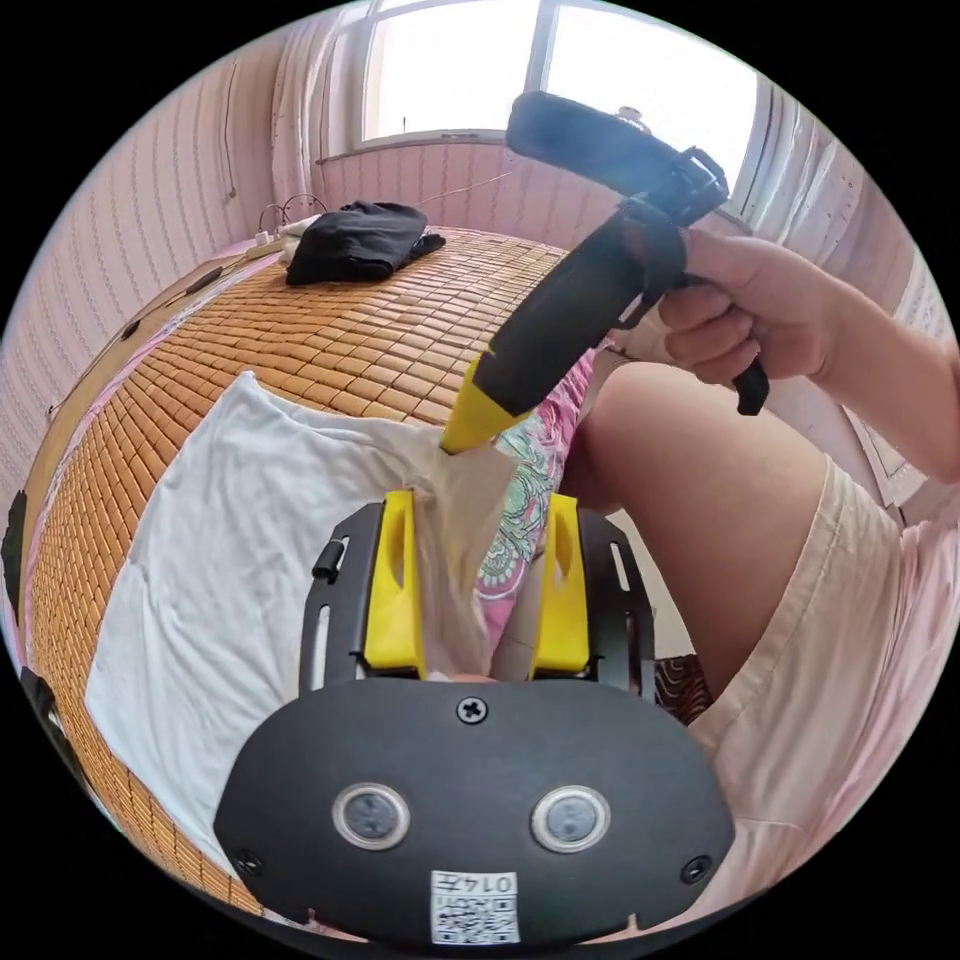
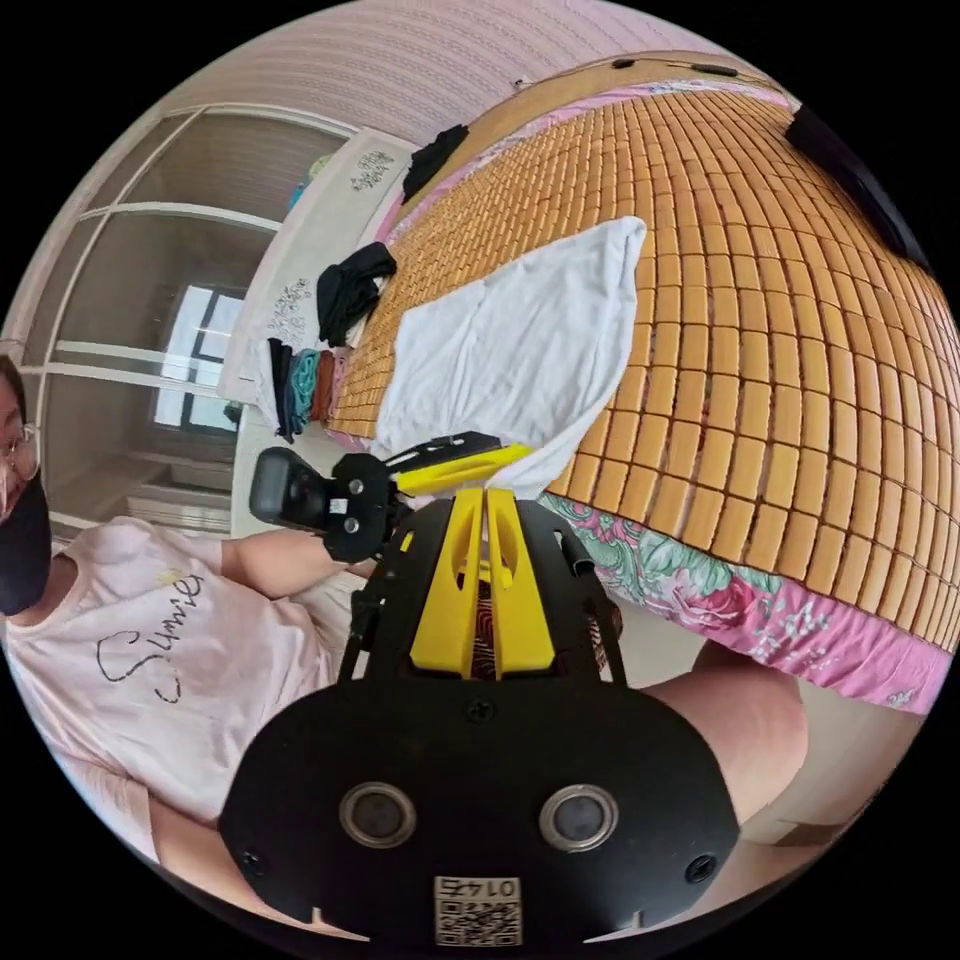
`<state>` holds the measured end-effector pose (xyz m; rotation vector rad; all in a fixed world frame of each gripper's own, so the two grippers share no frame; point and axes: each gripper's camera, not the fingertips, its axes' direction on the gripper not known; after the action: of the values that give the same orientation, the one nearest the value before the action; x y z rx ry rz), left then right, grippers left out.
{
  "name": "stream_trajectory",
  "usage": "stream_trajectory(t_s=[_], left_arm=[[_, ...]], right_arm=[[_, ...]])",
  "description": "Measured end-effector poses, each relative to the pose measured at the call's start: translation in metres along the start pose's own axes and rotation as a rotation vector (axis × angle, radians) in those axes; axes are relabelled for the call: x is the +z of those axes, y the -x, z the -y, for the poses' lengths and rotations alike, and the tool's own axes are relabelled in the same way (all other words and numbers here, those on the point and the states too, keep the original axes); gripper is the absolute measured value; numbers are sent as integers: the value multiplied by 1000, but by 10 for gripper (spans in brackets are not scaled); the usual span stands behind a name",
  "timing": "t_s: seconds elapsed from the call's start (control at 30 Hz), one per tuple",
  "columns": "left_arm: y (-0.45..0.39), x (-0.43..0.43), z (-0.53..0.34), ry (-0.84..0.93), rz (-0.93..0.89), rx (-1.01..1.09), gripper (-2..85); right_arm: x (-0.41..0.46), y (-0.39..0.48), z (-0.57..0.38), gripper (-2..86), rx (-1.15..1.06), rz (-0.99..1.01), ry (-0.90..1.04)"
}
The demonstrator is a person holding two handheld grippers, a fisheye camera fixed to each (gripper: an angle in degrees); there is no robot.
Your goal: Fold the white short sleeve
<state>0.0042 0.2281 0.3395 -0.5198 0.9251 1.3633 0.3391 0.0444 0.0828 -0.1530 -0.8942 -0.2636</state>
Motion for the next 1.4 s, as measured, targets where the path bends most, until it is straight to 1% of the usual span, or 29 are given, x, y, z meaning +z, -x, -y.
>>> stream_trajectory(t_s=[0.03, 0.07, 0.1, 0.17, 0.2, 0.23, 0.3, 0.33, 0.4, 0.5, 0.63, 0.73, 0.8, 0.87, 1.0, 1.13, 1.27, 1.3, 1.4], left_arm=[[2, -1, 3, 8, 17, -42, 92], [4, -4, 3, 19, 65, -86, 11], [5, -6, 3, 31, 97, -98, 8], [7, -16, 1, 7, 50, -92, -3], [7, -19, 0, -2, 43, -92, -4], [5, -23, -2, -6, 38, -81, -6], [1, -31, -4, -4, 40, -68, -7], [-3, -38, -6, -6, 33, -62, -7], [-9, -48, -7, -5, 21, -51, -8], [-16, -64, -11, 1, -1, -51, -8], [-21, -80, -14, 20, 4, -55, -8], [-18, -91, -8, -10, 43, -52, -8], [-15, -96, 0, -46, 23, -44, -8], [-9, -95, 14, -98, -51, -44, -8], [-4, -85, 33, -183, -142, -23, -8], [15, -80, 37, -240, -232, -116, -8], [45, -91, 9, -271, -221, -231, -8], [50, -93, 4, -268, -226, -242, -8], [77, -97, -28, -244, -145, -345, -6]], right_arm=[[-14, 2, 2, 5, -33, 53, -15], [-20, 2, 2, 6, -48, 65, -16], [-34, 1, 2, 7, -67, 65, -32], [-59, -16, -4, 12, -7, 23, -117], [-75, -37, -10, 20, 62, 28, -196], [-85, -63, -18, 36, 136, 84, -266], [-82, -96, -23, 76, 224, 189, -307], [-73, -108, -20, 106, 261, 222, -286], [-60, -115, -10, 112, 281, 236, -263], [-58, -123, 6, 100, 305, 340, -351], [-79, -136, 13, 33, 387, 350, -512], [-107, -133, 13, 19, 370, 361, -566], [-131, -127, 12, 15, 342, 323, -581], [-159, -120, 8, 12, 312, 271, -597], [-221, -98, -3, 9, 280, 60, -575], [-249, -61, 9, 9, 239, -132, -486], [-222, -14, 56, 12, 142, -256, -339], [-202, 2, 77, 13, 107, -278, -283], [-135, 32, 136, 20, 70, -327, -137]])
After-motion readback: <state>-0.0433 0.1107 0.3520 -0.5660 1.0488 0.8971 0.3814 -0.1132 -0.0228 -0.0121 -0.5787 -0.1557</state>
